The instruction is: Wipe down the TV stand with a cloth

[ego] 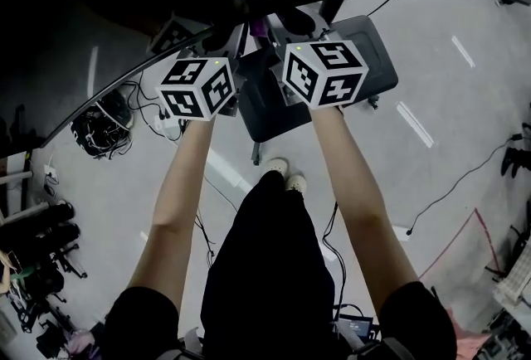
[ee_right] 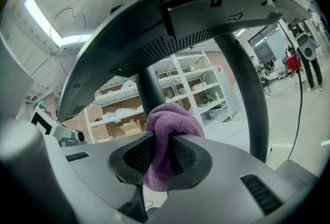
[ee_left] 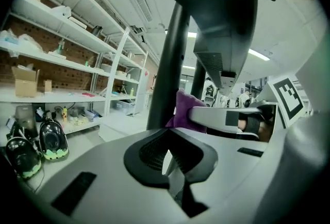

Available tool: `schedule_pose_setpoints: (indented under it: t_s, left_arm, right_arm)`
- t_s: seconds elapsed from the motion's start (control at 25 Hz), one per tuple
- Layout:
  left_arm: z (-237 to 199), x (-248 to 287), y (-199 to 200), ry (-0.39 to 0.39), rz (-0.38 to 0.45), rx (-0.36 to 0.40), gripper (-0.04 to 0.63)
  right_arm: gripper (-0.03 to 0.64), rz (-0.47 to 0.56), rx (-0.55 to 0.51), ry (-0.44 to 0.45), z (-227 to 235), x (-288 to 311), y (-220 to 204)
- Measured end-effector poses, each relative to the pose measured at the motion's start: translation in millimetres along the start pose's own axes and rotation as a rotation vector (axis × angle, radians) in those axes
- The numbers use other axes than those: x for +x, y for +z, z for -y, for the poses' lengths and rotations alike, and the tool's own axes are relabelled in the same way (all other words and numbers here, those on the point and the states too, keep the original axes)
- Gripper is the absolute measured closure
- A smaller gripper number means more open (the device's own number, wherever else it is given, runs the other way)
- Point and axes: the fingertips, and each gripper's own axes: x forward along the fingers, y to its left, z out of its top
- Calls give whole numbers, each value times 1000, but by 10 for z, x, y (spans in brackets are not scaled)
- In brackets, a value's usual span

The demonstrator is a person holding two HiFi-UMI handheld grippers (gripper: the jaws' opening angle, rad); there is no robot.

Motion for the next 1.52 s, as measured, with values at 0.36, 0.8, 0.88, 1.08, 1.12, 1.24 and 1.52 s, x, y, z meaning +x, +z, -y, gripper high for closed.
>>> schedule_pose_setpoints:
  t_s: [0.36, 0.8, 0.88, 1.08, 1.12, 1.24, 1.52]
  left_arm:
    - [-127, 288, -443, -6, -53, -2, 589]
    - [-198, 432, -1173, -2, -172, -16, 589]
    - [-202, 453, -1276, -4, -186, -10, 589]
    - [-253, 491, -1447, -2, -215, 4, 589]
    - [-260, 493, -1471, -3, -221, 3, 589]
    - [-256, 481, -1551, -6, -244, 19, 589]
    - [-252, 430, -1575, -9, -252, 33, 589]
  right_arm:
    - [543, -169, -183, 78, 244, 229, -437]
    - [543, -430, -153, 132, 466, 387, -1080]
    - [543, -518, -204, 117, 487, 383, -1312]
    - [543, -728, -384, 87, 571, 397, -1750]
    - [543, -767, -408, 80, 596, 401, -1785]
    - [543, -854, -448, 80, 615, 374, -1893]
    - [543, -801, -396, 69, 572, 323, -1925]
